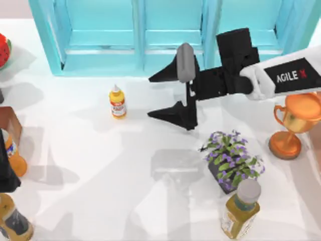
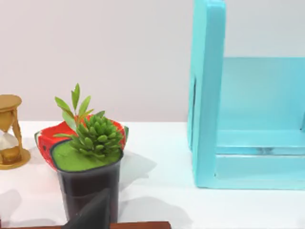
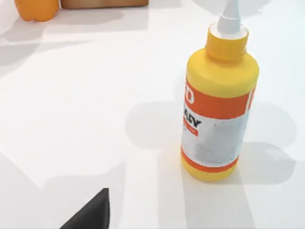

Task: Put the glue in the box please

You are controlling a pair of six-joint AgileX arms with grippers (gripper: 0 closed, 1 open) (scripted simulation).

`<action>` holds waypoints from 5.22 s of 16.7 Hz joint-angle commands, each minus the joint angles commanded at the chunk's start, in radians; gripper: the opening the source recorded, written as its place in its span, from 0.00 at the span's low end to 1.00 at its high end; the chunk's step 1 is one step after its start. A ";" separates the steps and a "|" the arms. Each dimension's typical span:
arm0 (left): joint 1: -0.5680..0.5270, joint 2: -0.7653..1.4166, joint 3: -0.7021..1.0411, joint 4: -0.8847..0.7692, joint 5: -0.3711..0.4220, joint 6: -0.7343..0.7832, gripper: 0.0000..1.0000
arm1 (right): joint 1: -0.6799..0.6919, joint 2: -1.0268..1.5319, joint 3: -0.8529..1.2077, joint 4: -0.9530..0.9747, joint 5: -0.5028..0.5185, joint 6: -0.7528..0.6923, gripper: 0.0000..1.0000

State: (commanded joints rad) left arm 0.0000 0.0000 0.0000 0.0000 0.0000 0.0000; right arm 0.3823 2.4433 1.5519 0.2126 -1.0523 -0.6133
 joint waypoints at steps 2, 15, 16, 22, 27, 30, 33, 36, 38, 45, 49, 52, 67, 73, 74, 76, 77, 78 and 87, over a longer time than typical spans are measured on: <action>0.000 0.000 0.000 0.000 0.000 0.000 1.00 | -0.006 -0.002 -0.005 -0.001 0.002 0.001 1.00; 0.000 0.000 0.000 0.000 0.000 0.000 1.00 | 0.165 0.217 0.263 0.097 0.138 0.170 1.00; 0.000 0.000 0.000 0.000 0.000 0.000 1.00 | 0.165 0.221 0.267 0.098 0.139 0.172 1.00; 0.000 0.000 0.000 0.000 0.000 0.000 1.00 | 0.165 0.221 0.267 0.098 0.139 0.172 0.77; 0.000 0.000 0.000 0.000 0.000 0.000 1.00 | 0.165 0.221 0.267 0.098 0.139 0.172 0.40; 0.000 0.000 0.000 0.000 0.000 0.000 1.00 | 0.165 0.221 0.267 0.098 0.139 0.172 0.17; 0.000 0.000 0.000 0.000 0.000 0.000 1.00 | 0.165 0.221 0.267 0.098 0.139 0.172 0.00; 0.000 0.000 0.000 0.000 0.000 0.000 1.00 | 0.165 0.221 0.267 0.098 0.139 0.172 0.00; 0.000 0.000 0.000 0.000 0.000 0.000 1.00 | 0.165 0.221 0.267 0.098 0.139 0.172 0.00; 0.000 0.000 0.000 0.000 0.000 0.000 1.00 | 0.185 0.172 0.278 0.081 0.150 0.183 0.00; 0.000 0.000 0.000 0.000 0.000 0.000 1.00 | 0.196 0.067 0.316 0.029 0.175 0.198 0.00; 0.000 0.000 0.000 0.000 0.000 0.000 1.00 | 0.188 0.020 0.326 -0.043 0.171 0.195 0.00; 0.000 0.000 0.000 0.000 0.000 0.000 1.00 | 0.136 -0.100 0.293 -0.249 0.109 0.040 0.00; 0.000 0.000 0.000 0.000 0.000 0.000 1.00 | -0.187 -0.362 0.191 -0.544 0.036 -0.325 0.00; 0.000 0.000 0.000 0.000 0.000 0.000 1.00 | -0.269 -0.399 0.160 -0.606 0.019 -0.396 0.00; 0.000 0.000 0.000 0.000 0.000 0.000 1.00 | -0.447 -0.459 0.083 -0.736 -0.016 -0.544 0.00; 0.000 0.000 0.000 0.000 0.000 0.000 1.00 | -0.539 -0.483 0.039 -0.802 -0.033 -0.620 0.00; 0.000 0.000 0.000 0.000 0.000 0.000 1.00 | -0.632 -0.502 -0.009 -0.867 -0.049 -0.698 0.00; 0.000 0.000 0.000 0.000 0.000 0.000 1.00 | -1.259 -0.555 -0.412 -1.328 -0.157 -1.310 0.00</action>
State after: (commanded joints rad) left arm 0.0000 0.0000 0.0000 0.0000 0.0000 0.0000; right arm -0.8766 1.8886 1.1398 -1.1155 -1.2093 -1.9236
